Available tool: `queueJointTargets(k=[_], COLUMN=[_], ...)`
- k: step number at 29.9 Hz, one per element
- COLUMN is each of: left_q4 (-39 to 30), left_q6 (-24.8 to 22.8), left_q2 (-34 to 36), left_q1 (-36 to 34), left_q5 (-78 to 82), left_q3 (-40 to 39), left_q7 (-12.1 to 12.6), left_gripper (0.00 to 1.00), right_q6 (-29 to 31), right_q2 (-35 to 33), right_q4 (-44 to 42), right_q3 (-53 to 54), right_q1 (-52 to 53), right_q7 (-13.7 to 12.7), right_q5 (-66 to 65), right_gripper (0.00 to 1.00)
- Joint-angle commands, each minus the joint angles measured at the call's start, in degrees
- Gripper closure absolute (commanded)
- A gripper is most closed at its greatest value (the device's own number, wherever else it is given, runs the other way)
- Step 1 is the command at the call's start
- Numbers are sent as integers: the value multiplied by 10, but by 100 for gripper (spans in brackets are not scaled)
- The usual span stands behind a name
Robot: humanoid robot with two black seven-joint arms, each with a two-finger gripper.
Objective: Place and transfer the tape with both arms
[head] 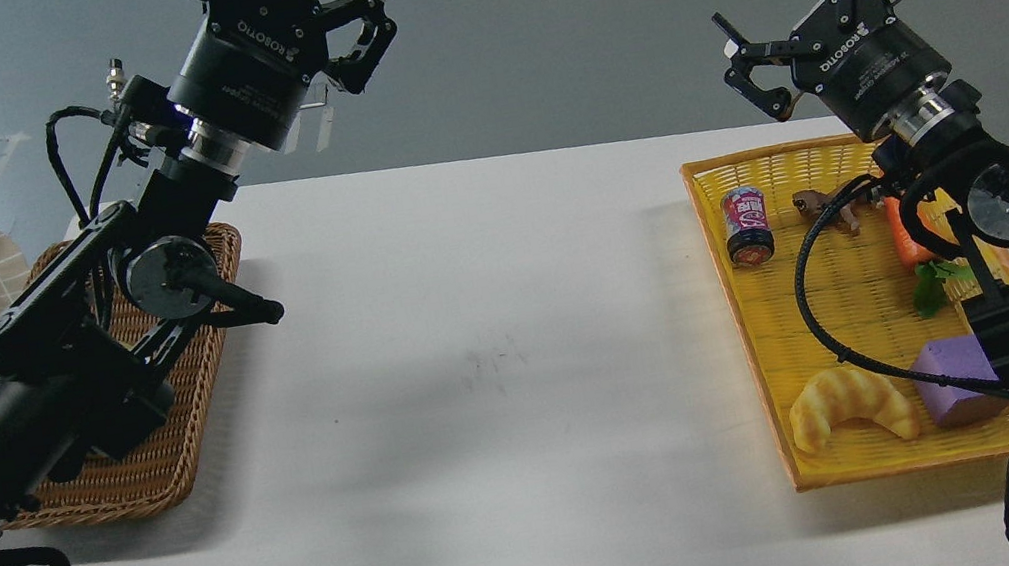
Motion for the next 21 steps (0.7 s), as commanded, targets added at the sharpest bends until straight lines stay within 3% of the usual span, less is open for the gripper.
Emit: queueJointTargets(k=[1,21], left_q4=[0,21], left_q6=[0,0], left_q2=[-1,-1], left_q1=[6,32], left_q5=[0,7], left_q3=[-4,-16], left_q7=[0,0], left_gripper=[2,2], right_q6=[0,0], right_q2=[3,28], right_q4=[7,7], right_q3=[-19,-44], right_q1=[-6,-5], right_q7=[0,0], right_q5=[-2,-4], right_gripper=[0,0])
